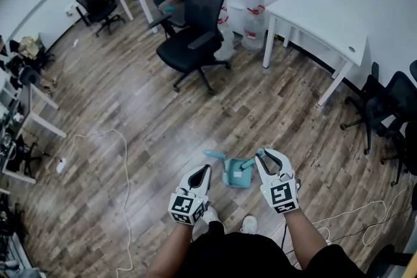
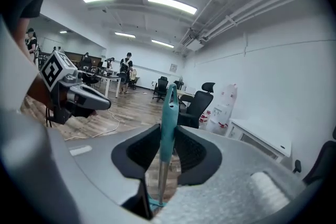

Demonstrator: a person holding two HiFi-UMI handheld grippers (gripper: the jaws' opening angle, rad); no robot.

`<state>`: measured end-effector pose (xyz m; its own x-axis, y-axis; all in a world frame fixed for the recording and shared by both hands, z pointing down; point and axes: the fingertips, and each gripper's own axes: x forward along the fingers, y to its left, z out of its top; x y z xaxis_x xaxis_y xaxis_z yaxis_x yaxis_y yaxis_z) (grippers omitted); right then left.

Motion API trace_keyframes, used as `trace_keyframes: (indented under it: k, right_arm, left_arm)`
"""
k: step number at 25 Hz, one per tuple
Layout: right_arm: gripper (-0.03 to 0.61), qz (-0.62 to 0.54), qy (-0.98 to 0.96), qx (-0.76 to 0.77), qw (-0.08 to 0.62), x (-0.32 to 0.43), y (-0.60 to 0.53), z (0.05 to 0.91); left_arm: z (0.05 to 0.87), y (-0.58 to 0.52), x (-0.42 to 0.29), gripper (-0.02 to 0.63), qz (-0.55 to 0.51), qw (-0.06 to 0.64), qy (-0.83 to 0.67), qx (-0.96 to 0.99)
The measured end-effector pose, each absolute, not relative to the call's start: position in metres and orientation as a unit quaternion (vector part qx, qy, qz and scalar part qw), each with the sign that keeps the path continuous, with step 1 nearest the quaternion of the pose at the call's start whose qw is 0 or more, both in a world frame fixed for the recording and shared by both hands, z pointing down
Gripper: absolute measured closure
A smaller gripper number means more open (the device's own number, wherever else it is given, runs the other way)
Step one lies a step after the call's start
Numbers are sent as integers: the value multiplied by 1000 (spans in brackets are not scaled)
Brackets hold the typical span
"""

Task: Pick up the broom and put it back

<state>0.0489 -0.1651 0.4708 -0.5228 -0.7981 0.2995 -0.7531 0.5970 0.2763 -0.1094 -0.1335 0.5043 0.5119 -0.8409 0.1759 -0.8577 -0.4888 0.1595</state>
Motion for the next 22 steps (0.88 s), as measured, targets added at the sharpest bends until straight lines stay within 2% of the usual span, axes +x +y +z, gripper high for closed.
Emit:
trace_keyframes:
  k: [6,12,22]
  right_arm:
    - [488,-59,-871,466,142,53,-164,428]
    - [488,-75,-871,479,85,56,-154,383]
    - [488,-89,-867,485,69,62,-150,360]
  left_arm:
    - [464,-143,-99,595,-6,97,-483,870]
    - [447,-138,-88,595,-3,63,-475,878]
    - [455,-133,-70,595,8,65,-463,884]
